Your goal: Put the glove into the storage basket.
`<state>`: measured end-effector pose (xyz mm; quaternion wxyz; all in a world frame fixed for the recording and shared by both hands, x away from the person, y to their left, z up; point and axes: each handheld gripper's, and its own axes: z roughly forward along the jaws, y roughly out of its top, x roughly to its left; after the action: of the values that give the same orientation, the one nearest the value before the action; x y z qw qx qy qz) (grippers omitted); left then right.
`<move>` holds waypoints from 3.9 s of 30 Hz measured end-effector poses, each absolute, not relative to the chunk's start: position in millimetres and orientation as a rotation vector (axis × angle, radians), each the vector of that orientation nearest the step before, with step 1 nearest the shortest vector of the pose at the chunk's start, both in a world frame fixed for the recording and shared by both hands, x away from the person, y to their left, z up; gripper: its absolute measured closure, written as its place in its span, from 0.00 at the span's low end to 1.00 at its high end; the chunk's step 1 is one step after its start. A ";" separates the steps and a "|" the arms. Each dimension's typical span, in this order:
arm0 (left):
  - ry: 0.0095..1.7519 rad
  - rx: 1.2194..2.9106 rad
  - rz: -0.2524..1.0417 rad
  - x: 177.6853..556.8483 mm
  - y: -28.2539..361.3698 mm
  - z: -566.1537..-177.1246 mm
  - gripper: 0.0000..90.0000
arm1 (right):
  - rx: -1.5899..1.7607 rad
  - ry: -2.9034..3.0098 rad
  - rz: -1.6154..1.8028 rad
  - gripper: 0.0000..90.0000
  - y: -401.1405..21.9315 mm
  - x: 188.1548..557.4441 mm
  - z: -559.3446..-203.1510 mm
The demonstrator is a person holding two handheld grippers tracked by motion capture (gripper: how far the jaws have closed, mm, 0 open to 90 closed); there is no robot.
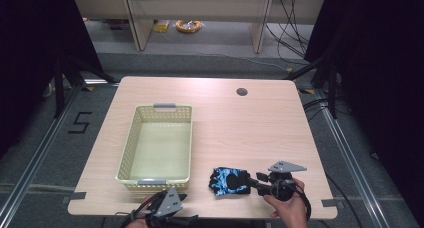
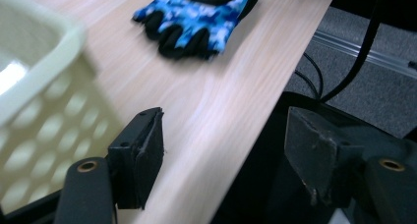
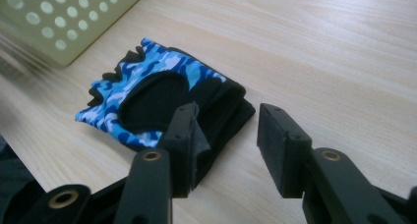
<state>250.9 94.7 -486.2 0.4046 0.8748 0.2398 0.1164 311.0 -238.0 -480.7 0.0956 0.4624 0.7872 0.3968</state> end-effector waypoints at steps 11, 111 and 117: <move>0.600 2.233 0.349 279.6 43.7 -495.1 0.34 | 1.503 2.305 1.205 0.63 -241.6 321.0 -488.9; 0.417 2.259 0.480 283.6 32.6 -471.5 0.86 | 1.353 2.352 1.418 0.99 -226.5 315.9 -466.1; 0.437 2.235 0.472 283.8 38.0 -461.3 0.86 | 1.306 2.347 1.444 0.99 -222.6 319.5 -458.1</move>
<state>283.8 38.0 -461.3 0.3967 0.8822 0.1723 0.1864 319.5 -222.6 -458.1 0.0463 0.4278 0.7688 0.4731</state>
